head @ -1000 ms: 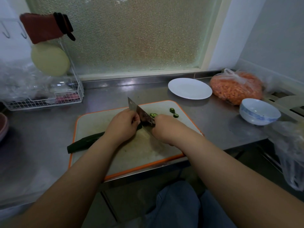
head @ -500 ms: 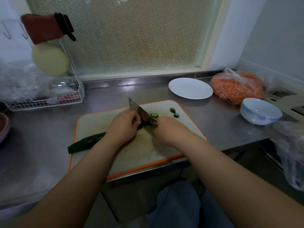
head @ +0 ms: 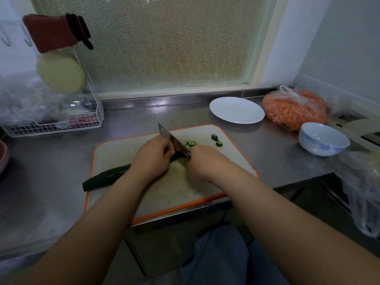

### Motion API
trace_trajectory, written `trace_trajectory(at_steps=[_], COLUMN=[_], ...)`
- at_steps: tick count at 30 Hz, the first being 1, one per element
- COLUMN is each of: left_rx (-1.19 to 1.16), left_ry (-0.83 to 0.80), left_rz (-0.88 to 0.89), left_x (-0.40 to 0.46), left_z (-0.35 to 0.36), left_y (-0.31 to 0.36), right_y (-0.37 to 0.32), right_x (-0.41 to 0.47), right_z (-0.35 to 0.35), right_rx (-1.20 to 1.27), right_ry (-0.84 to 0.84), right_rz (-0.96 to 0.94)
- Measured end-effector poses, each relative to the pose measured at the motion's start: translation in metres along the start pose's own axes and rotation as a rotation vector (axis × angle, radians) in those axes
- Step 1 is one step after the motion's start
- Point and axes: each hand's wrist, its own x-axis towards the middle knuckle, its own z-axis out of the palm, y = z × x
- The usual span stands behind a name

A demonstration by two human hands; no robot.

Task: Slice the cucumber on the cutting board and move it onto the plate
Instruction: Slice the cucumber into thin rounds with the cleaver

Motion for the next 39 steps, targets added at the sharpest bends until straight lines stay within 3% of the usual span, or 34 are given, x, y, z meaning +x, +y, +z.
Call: trace_trajectory(at_steps=[10,25,39], left_rx=[0.09,-0.019,0.012], left_ry=[-0.01,-0.039,-0.014], left_rz=[0.03,0.0,0.013], left_x=[-0.002,-0.003,-0.006], left_z=[-0.006,-0.007,-0.006], left_y=[-0.001,-0.004,-0.003], right_y=[0.008,0.003,-0.001], right_x=[0.006,-0.009,0.005], right_z=[0.003,-0.01,0.005], right_rx=[0.027,0.019,-0.01], right_ry=[-0.046,0.032,-0.055], right_rz=[0.024,-0.026,0.021])
